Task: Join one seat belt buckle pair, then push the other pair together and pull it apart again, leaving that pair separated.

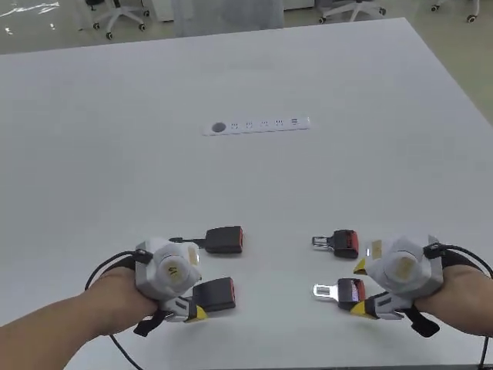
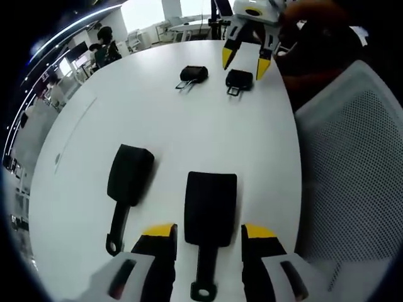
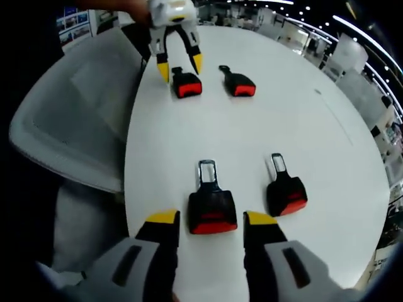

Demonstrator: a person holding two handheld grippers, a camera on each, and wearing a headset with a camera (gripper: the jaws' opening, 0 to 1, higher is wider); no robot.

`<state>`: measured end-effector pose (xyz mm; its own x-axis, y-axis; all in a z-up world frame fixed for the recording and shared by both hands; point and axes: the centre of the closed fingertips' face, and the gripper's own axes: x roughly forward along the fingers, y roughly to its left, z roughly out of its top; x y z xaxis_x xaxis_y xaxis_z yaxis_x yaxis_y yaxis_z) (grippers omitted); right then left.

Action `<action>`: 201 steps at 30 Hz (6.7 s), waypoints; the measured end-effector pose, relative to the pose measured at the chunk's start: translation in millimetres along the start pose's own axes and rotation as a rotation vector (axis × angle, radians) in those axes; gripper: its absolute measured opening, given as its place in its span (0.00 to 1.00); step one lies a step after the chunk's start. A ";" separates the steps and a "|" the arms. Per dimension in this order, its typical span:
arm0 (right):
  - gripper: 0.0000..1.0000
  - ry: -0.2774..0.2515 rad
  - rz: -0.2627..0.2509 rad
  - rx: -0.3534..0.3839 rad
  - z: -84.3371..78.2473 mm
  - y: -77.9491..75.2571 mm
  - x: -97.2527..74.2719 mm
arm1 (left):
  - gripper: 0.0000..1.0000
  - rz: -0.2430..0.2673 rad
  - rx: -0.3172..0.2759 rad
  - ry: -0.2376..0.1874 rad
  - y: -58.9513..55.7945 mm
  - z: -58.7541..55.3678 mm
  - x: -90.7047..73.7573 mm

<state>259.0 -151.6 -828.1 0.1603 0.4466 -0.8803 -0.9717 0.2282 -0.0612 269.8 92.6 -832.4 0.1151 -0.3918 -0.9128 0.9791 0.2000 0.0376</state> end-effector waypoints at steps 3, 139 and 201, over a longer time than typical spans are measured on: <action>0.37 0.016 0.029 -0.006 -3.3 2.0 3.2 | 0.37 -0.015 0.017 0.010 -2.2 1.5 4.5; 0.31 -0.019 0.067 -0.112 139.1 31.7 90.9 | 0.32 -0.101 0.242 0.164 -5.7 -2.8 15.7; 0.42 -0.193 0.051 -0.086 153.4 23.9 56.4 | 0.42 -0.044 0.138 0.009 13.2 24.8 -18.7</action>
<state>271.4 11.8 -807.0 0.1327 0.6153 -0.7770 -0.9893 0.1301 -0.0659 284.7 80.3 -804.7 0.0703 -0.3893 -0.9184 0.9970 0.0572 0.0520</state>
